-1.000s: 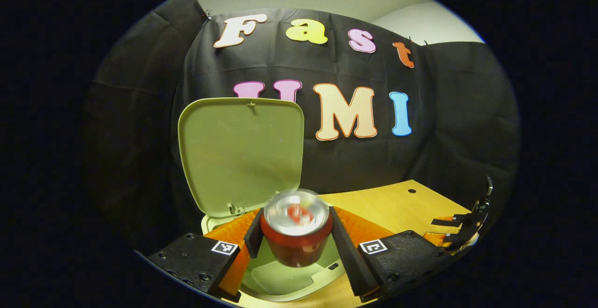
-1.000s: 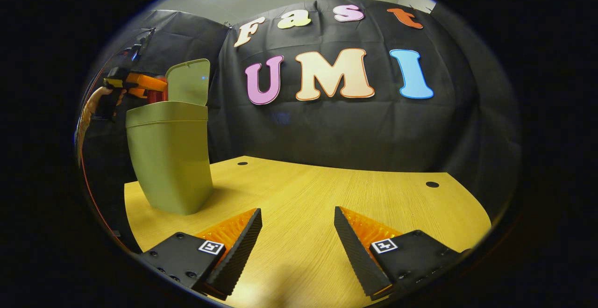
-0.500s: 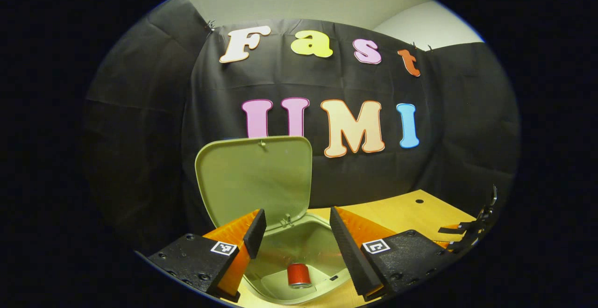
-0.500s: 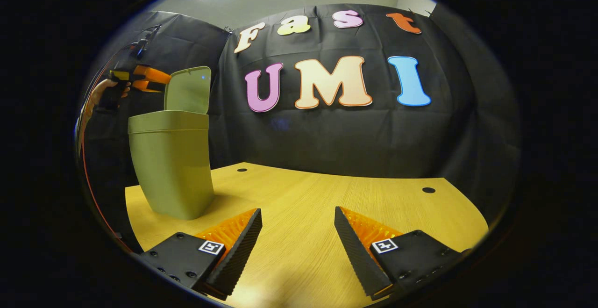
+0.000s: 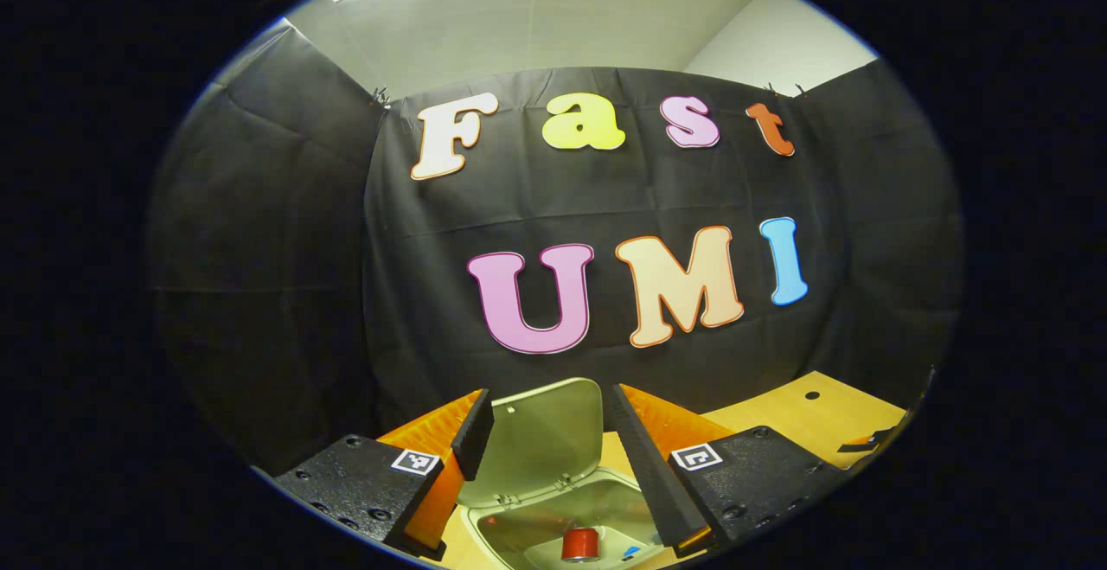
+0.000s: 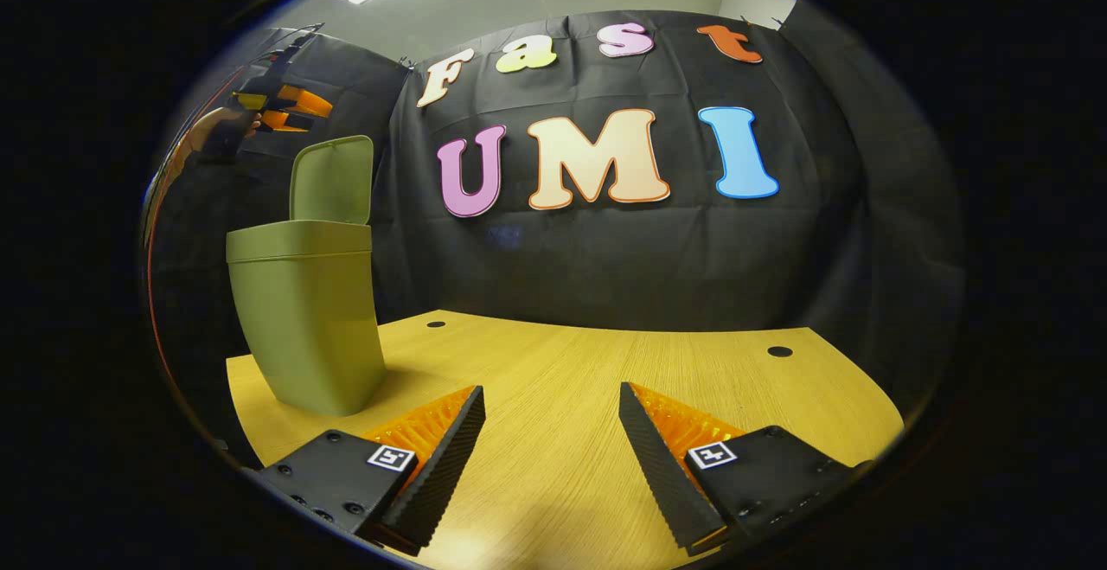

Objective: Press the lid of the desktop garbage bin to open it, pick up the crumpled paper on the desktop and throw it into the bin, then pick up the pop can on the desktop and drop it into the bin, and finally close the garbage bin lid.

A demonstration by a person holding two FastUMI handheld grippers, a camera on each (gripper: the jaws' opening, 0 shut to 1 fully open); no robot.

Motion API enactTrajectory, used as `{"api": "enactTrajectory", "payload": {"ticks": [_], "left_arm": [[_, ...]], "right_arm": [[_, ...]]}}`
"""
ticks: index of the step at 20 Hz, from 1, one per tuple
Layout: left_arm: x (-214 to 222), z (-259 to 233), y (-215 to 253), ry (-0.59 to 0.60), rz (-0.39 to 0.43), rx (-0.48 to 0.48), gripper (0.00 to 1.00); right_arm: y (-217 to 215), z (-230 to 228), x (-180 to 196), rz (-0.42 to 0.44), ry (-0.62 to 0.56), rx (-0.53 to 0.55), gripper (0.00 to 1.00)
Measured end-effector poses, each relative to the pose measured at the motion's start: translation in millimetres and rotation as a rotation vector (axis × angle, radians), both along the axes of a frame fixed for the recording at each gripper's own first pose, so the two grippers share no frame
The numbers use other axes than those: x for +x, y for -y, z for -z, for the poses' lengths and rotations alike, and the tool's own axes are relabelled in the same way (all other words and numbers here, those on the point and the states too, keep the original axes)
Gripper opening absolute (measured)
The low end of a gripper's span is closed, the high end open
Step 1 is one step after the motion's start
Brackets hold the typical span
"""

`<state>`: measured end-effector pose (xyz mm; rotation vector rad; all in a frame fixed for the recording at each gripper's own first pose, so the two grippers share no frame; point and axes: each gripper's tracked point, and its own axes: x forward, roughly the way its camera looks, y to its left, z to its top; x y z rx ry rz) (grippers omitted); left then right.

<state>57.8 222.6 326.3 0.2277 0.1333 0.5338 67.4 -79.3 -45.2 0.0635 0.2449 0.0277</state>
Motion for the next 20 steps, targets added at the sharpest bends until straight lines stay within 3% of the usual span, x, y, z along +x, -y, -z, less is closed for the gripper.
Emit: {"api": "enactTrajectory", "payload": {"ticks": [5,11,14,17,20], "left_arm": [[14.1,5.1,-54.3,-0.036,-0.125,0.029,0.84],[24.7,23.1,-91.7,-0.019,-0.205,-0.044,0.85],[25.8,26.7,-77.9,-0.001,-0.171,-0.081,0.86],[20.5,36.1,-54.0,0.015,-0.102,-0.124,0.80],[9.5,48.2,-24.5,0.016,-0.019,-0.134,0.81]], "right_arm": [[1.3,-5.5,-0.8,0.006,0.013,0.002,0.98],[6.8,-4.2,-1.0,0.013,0.015,-0.011,0.98],[8.1,-0.4,0.2,0.015,0.007,-0.006,0.98],[7.3,4.3,1.6,0.014,-0.007,-0.006,0.98],[1.9,2.3,0.8,0.003,-0.003,-0.004,0.98]]}}
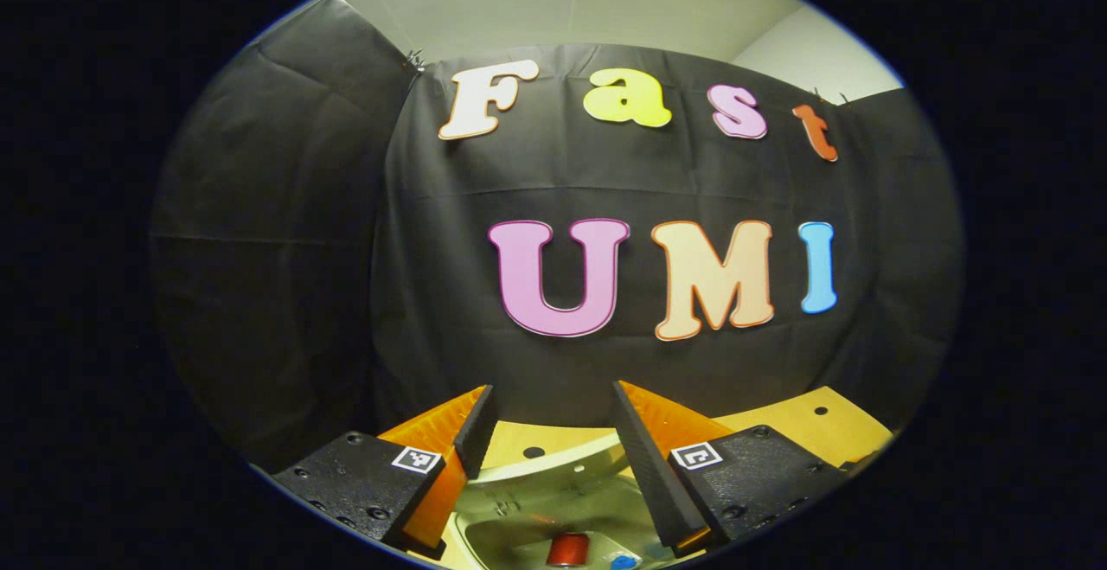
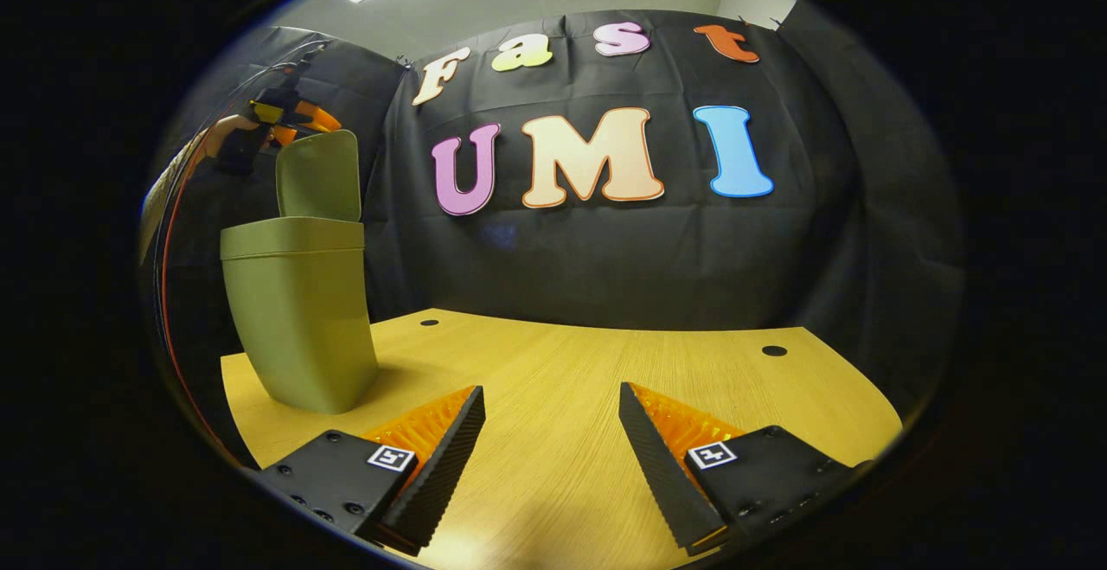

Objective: Press the lid of the desktop garbage bin to open it, pick up the crumpled paper on the desktop and throw it into the bin, then pick up the pop can on the desktop and drop it into the bin, and finally close the garbage bin lid.

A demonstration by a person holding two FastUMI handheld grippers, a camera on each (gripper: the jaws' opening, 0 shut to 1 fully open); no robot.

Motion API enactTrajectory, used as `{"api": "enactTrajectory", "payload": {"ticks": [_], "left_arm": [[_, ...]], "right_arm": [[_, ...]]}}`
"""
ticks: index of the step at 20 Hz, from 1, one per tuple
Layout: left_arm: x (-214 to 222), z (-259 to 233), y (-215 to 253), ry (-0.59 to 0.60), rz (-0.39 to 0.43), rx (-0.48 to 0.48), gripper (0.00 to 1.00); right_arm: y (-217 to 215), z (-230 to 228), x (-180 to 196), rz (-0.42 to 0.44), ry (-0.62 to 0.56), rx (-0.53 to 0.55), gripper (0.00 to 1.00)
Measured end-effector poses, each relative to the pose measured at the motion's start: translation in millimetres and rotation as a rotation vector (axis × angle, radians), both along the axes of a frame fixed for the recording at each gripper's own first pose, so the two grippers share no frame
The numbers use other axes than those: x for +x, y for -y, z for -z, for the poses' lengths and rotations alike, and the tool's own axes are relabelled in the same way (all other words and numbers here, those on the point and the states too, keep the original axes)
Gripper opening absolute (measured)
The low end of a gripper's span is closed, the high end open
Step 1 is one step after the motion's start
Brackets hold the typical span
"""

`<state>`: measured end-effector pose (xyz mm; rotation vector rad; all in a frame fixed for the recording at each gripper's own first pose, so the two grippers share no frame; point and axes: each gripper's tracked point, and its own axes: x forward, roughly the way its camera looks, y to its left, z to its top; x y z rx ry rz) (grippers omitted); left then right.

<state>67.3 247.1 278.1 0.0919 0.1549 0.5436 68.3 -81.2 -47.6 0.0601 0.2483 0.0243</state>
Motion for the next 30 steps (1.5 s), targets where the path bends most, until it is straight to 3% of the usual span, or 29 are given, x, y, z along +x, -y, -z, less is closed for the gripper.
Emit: {"api": "enactTrajectory", "payload": {"ticks": [3,11,18,24,30], "left_arm": [[-14.3,34.6,31.0,-0.025,0.083,-0.050,0.83],[-34.4,133.2,79.1,-0.082,0.182,-0.188,0.86],[-39.2,149.4,74.8,-0.069,0.136,-0.154,0.84],[-39.6,146.4,75.1,-0.038,0.153,0.011,0.83],[-47.4,147.9,71.2,-0.032,0.112,0.046,0.85]], "right_arm": [[0.3,0.8,-0.5,0.003,-0.001,-0.003,0.98],[-0.8,-1.3,-0.9,0.003,0.000,-0.003,1.00],[0.0,3.0,-0.4,0.003,-0.013,-0.009,0.98],[-8.1,8.7,0.2,-0.019,-0.028,0.001,1.00],[-12.2,15.9,1.6,-0.029,-0.049,-0.001,0.98]]}}
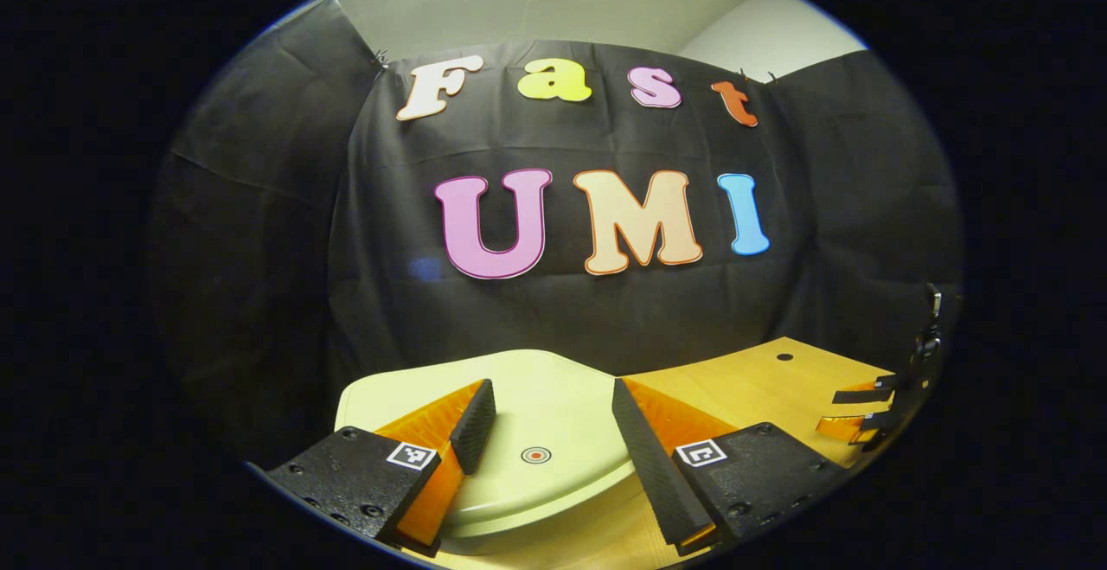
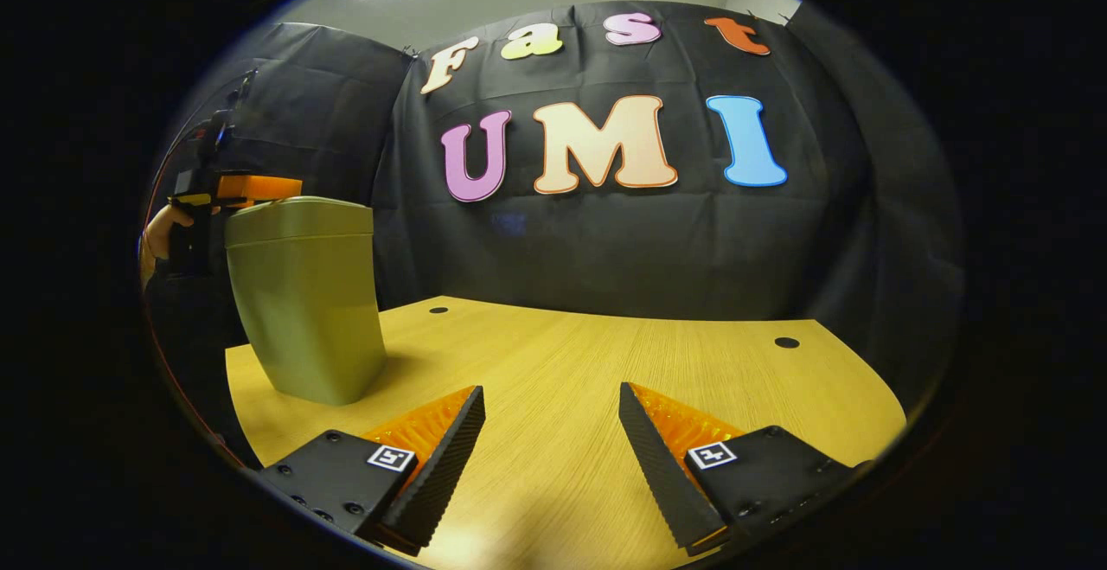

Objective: Press the lid of the desktop garbage bin to open it, pick up the crumpled paper on the desktop and throw it into the bin, then pick up the pop can on the desktop and drop it into the bin, and finally close the garbage bin lid.

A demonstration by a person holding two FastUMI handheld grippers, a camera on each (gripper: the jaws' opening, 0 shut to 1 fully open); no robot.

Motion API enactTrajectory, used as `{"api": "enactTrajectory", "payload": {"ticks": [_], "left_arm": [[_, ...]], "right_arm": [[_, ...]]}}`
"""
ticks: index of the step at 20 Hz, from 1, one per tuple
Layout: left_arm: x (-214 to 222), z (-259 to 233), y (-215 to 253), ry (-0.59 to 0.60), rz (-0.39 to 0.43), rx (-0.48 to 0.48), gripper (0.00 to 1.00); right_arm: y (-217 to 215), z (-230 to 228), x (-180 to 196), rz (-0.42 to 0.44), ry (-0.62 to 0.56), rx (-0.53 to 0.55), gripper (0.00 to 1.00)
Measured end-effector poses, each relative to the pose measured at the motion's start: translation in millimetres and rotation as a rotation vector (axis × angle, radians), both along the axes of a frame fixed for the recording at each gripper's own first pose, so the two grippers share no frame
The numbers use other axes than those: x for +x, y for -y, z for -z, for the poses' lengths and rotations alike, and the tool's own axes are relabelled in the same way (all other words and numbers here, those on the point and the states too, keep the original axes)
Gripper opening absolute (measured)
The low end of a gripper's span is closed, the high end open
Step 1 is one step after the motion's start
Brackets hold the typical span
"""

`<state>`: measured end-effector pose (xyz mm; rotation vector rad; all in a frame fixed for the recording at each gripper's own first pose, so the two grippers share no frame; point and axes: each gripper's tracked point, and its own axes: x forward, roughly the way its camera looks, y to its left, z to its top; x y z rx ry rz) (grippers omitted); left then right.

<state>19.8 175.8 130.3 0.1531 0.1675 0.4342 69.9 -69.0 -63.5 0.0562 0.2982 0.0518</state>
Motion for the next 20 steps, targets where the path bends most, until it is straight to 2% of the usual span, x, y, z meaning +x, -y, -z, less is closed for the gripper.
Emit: {"api": "enactTrajectory", "payload": {"ticks": [3,5,8,14,15,16,20], "left_arm": [[-4.6,-3.7,-5.2,0.007,-0.040,0.007,0.88],[-5.5,6.2,-7.5,-0.001,-0.073,-0.024,0.90],[-5.6,1.0,-6.7,0.017,-0.077,0.018,0.90],[-3.1,-5.8,-8.6,0.046,-0.052,0.022,0.91],[-2.5,-7.9,-6.9,0.052,-0.045,0.019,0.96],[-1.8,-8.6,-5.8,0.055,-0.036,0.008,0.92],[9.0,-30.1,21.5,0.115,0.055,0.003,0.92]], "right_arm": [[-2.8,-0.7,-0.1,-0.007,0.005,0.009,0.98],[-1.9,-1.1,0.1,-0.005,0.006,0.011,0.98],[-2.4,-1.0,1.0,-0.005,0.004,0.013,0.98],[-2.8,0.6,0.7,-0.008,0.004,0.011,0.98],[-2.7,-0.7,0.9,-0.006,0.004,0.010,0.98],[-1.4,-0.8,1.5,-0.003,0.007,0.006,0.98],[-1.2,-1.0,0.8,0.003,0.007,0.002,0.98]]}}
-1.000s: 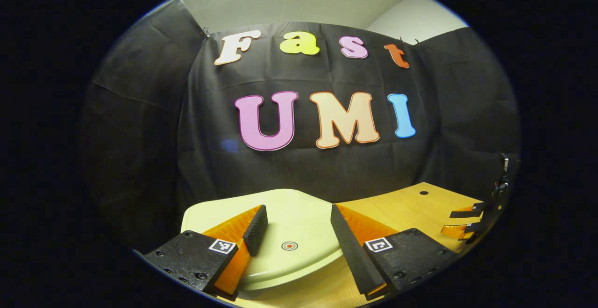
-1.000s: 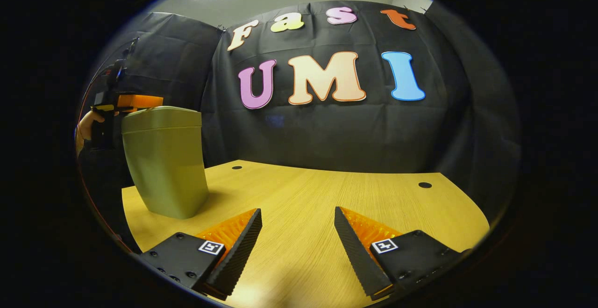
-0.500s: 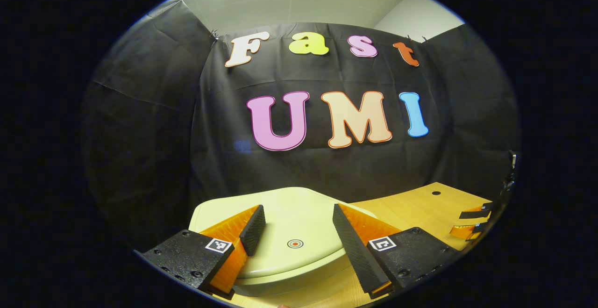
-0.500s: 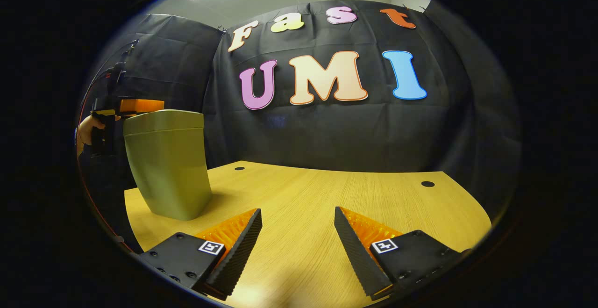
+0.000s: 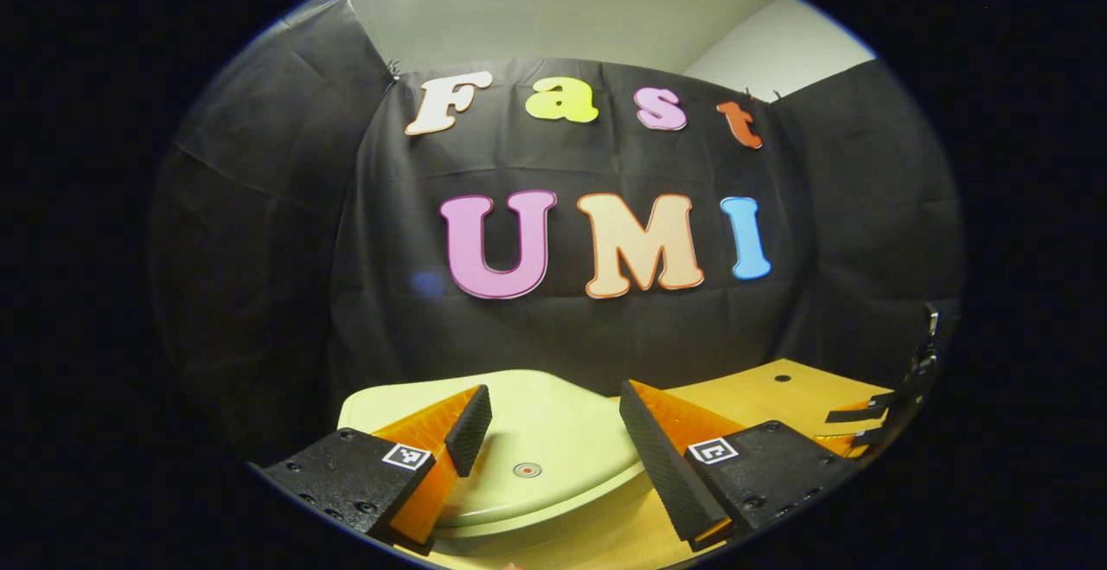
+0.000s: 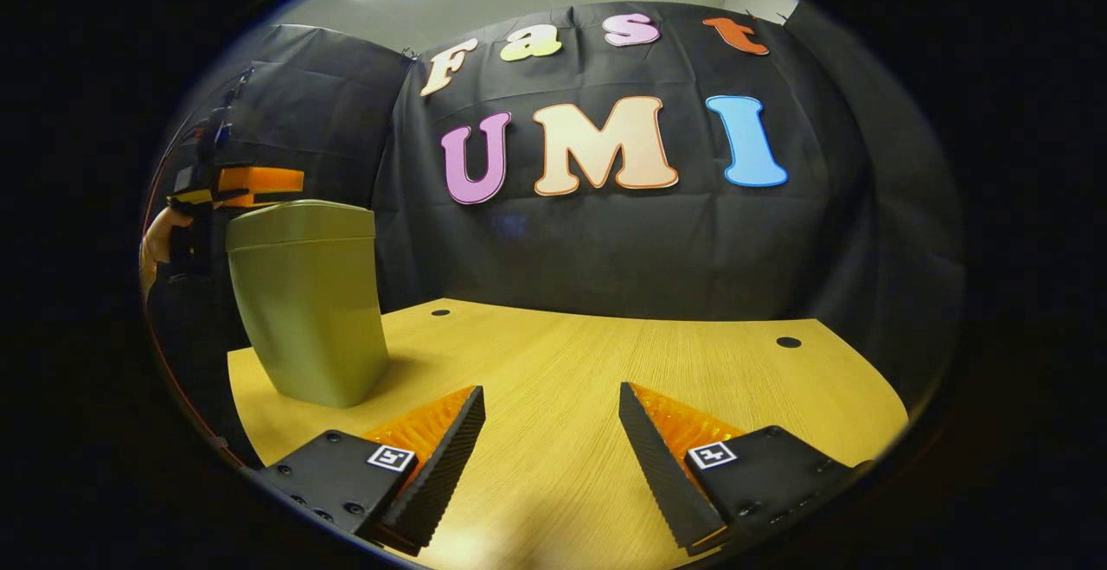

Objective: Press the lid of the desktop garbage bin to open it, pick up the crumpled paper on the desktop and throw it into the bin, then pick up the pop can on the desktop and drop it into the bin, and finally close the garbage bin lid.

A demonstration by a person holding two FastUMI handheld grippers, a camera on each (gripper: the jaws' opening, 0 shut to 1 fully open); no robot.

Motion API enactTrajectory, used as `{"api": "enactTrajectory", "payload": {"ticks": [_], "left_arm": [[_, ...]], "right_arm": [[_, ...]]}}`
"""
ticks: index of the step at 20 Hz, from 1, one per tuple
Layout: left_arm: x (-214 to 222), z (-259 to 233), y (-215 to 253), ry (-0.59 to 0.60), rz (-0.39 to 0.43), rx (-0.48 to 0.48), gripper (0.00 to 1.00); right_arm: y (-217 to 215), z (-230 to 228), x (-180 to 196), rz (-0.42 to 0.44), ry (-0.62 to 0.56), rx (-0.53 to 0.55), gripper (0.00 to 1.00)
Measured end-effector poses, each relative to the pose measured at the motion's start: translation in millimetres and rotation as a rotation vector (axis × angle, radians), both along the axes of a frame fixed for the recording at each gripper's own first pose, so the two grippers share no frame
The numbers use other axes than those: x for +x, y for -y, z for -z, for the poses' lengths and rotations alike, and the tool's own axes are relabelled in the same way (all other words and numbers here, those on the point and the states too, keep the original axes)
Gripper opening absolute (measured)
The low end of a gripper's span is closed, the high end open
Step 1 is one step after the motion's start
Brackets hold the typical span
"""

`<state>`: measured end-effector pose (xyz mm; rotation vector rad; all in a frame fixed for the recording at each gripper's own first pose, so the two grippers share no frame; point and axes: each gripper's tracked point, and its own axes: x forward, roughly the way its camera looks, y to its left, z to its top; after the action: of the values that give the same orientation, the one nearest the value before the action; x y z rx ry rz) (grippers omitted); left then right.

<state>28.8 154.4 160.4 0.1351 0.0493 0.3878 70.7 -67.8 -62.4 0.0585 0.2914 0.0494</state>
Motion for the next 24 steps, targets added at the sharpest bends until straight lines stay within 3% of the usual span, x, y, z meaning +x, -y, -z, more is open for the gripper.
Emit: {"api": "enactTrajectory", "payload": {"ticks": [5,7,13,19,24], "left_arm": [[17.2,0.8,60.2,0.023,0.160,0.013,0.96],[26.9,8.4,86.8,0.046,0.221,0.031,0.92],[42.1,88.2,143.2,0.010,0.389,-0.015,0.93],[43.4,151.3,152.9,0.015,0.451,0.006,0.93],[49.6,187.4,150.5,-0.016,0.482,-0.112,0.94]], "right_arm": [[-1.3,2.0,0.3,0.005,0.000,-0.009,0.98],[-3.1,3.8,2.6,0.009,0.002,-0.012,0.99],[-12.7,8.4,3.2,-0.003,-0.011,-0.010,0.98],[-13.3,6.1,7.0,0.021,0.007,-0.022,0.99],[-14.2,17.0,10.8,0.030,-0.008,-0.036,0.98]]}}
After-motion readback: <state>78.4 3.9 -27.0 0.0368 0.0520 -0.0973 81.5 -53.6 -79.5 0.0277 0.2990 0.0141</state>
